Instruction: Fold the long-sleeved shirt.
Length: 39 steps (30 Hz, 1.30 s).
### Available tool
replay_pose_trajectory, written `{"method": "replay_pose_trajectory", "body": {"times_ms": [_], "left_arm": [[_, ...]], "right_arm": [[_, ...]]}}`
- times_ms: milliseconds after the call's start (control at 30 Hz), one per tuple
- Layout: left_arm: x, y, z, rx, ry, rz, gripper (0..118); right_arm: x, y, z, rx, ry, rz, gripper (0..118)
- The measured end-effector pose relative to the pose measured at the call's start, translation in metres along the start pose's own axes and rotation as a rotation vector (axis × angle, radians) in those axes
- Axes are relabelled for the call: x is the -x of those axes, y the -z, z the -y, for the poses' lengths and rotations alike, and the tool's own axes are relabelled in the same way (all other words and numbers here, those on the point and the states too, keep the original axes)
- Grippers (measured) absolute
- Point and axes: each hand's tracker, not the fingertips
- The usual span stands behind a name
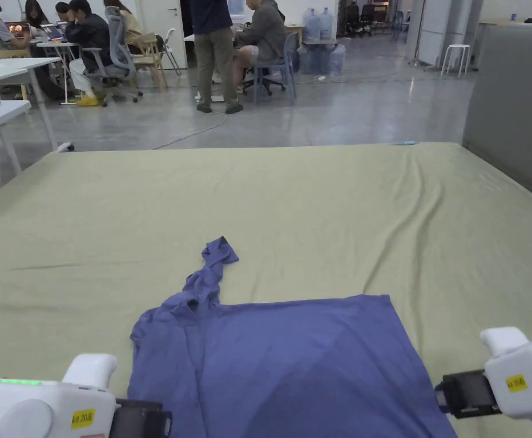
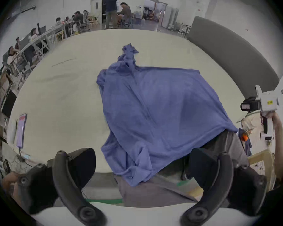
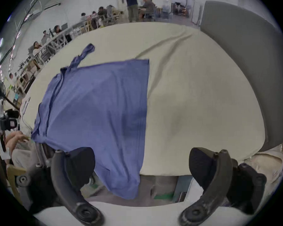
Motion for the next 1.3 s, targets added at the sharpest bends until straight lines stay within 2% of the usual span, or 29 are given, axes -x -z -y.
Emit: {"method": "replay_pose_trajectory", "body": {"times_ms": [33, 67, 100, 133, 167, 233, 333, 433, 467, 500, 533, 567, 700, 767, 833, 933, 967, 1000, 1033, 1067, 1100, 1133, 1300], "left_arm": [[-0.001, -0.002, -0.008, -0.007, -0.025, -0.006, 114], [-0.002, -0.004, -0.016, -0.05, -0.029, -0.005, 103], [0.0, -0.008, -0.025, -0.109, 0.01, 0.011, 70], [-0.001, -0.006, -0.035, -0.127, 0.034, -0.02, 0], [-0.002, -0.004, -0.047, -0.138, 0.026, -0.057, 0], [-0.001, 0.002, -0.078, -0.157, 0.04, -0.039, 0], [-0.003, 0.014, -0.134, -0.174, 0.074, -0.007, 0], [-0.008, 0.055, -0.205, -0.171, 0.105, 0.002, 2], [-0.005, 0.077, -0.232, -0.171, 0.09, 0.01, 22], [-0.007, 0.101, -0.254, -0.161, 0.082, 0.038, 60], [-0.004, 0.13, -0.28, -0.154, 0.075, 0.047, 104], [-0.003, 0.16, -0.305, -0.128, 0.059, -0.003, 115], [0.008, 0.267, -0.391, -0.045, 0.152, -0.116, 112], [0.014, 0.306, -0.412, -0.057, 0.085, -0.183, 112], [0.023, 0.341, -0.422, -0.008, 0.017, -0.173, 112], [0.028, 0.385, -0.423, 0.063, -0.033, -0.259, 109], [0.03, 0.396, -0.422, 0.089, -0.029, -0.289, 103], [0.032, 0.404, -0.418, 0.102, -0.031, -0.326, 89], [0.035, 0.408, -0.418, 0.124, -0.041, -0.328, 54], [0.037, 0.407, -0.414, 0.104, -0.066, -0.254, 22], [0.035, 0.399, -0.415, 0.079, -0.076, -0.286, 14], [0.034, 0.389, -0.416, 0.048, -0.091, -0.276, 11], [0.032, 0.299, -0.411, -0.037, -0.006, -0.189, 11]], "right_arm": [[0.0, -0.004, -0.007, -0.02, 0.008, -0.007, 94], [0.003, -0.006, -0.014, -0.046, 0.006, -0.008, 56], [0.007, -0.004, -0.02, -0.052, 0.007, 0.001, 2], [0.011, 0.002, -0.023, -0.05, 0.024, 0.028, 0], [0.015, 0.007, -0.03, -0.059, 0.003, 0.022, 0], [0.024, 0.016, -0.041, -0.057, -0.025, -0.001, 0], [0.027, 0.028, -0.06, -0.06, -0.017, -0.063, 0], [0.029, 0.045, -0.084, -0.058, -0.04, -0.075, 0], [0.029, 0.053, -0.093, -0.059, -0.047, -0.073, 0], [0.031, 0.062, -0.1, -0.058, -0.052, -0.07, 0], [0.032, 0.073, -0.108, -0.057, -0.054, -0.065, 0], [0.029, 0.08, -0.117, -0.056, -0.054, -0.063, 0], [0.022, 0.118, -0.14, -0.021, -0.035, -0.073, 0], [0.023, 0.136, -0.147, -0.002, -0.048, -0.039, 0], [0.022, 0.145, -0.148, 0.004, -0.078, 0.0, 0], [0.019, 0.157, -0.148, 0.011, -0.063, 0.014, 0], [0.016, 0.155, -0.145, 0.015, -0.045, 0.005, 0], [0.014, 0.156, -0.144, 0.021, -0.032, -0.011, 0], [0.014, 0.157, -0.142, 0.023, -0.028, -0.017, 0], [0.014, 0.158, -0.141, 0.025, -0.029, -0.018, 0], [0.014, 0.154, -0.139, 0.027, -0.031, -0.016, 0], [0.013, 0.152, -0.137, 0.032, -0.034, -0.012, 0], [0.015, 0.13, -0.136, 0.021, -0.029, 0.011, 0]]}}
